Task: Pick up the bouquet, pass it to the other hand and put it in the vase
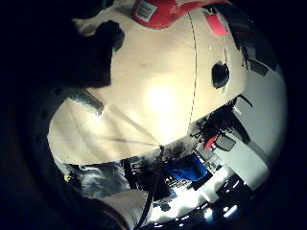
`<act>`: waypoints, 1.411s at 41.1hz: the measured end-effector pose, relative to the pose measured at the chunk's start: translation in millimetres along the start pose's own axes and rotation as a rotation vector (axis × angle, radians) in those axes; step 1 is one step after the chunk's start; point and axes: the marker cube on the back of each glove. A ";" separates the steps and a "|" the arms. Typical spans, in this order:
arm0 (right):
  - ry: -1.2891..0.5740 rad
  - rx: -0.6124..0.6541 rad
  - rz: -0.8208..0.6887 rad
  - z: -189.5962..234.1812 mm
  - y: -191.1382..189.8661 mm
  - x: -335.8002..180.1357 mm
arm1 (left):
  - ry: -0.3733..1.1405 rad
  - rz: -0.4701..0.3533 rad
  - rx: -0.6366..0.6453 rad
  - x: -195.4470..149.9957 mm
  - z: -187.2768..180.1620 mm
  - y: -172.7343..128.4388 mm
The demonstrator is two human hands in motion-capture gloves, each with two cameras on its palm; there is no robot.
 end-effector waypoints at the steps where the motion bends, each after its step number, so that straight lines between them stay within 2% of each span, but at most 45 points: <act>1: 0.002 0.011 0.007 -0.5 -0.5 0.2 | 0.000 -0.001 0.002 0.4 -0.9 0.7; 8: 0.008 0.005 0.045 3.1 0.2 1.5 | -0.002 0.007 0.015 1.2 -3.2 2.8; 13: 0.011 0.077 0.030 7.9 -10.8 3.2 | -0.005 -0.002 0.007 -1.4 -2.3 3.6; 21: -0.004 0.081 0.052 17.3 -14.7 7.4 | -0.004 -0.002 0.011 -4.9 -2.6 3.1; 25: 0.004 0.025 0.053 23.5 -11.2 7.7 | -0.002 0.000 0.005 -4.9 -0.9 2.8; 35: 0.027 0.000 0.077 34.0 -15.9 7.6 | -0.014 -0.003 0.004 -8.6 1.0 0.9; 42: 0.058 -0.001 0.152 42.7 -22.0 7.3 | -0.004 -0.010 -0.005 -7.3 -1.6 3.9; 51: 0.113 0.002 0.150 42.7 -23.9 -8.0 | 0.001 -0.006 -0.001 -6.4 -1.5 3.6; 58: 0.195 -0.070 0.153 47.4 -12.9 -26.5 | -0.007 0.004 0.003 -3.3 0.2 8.6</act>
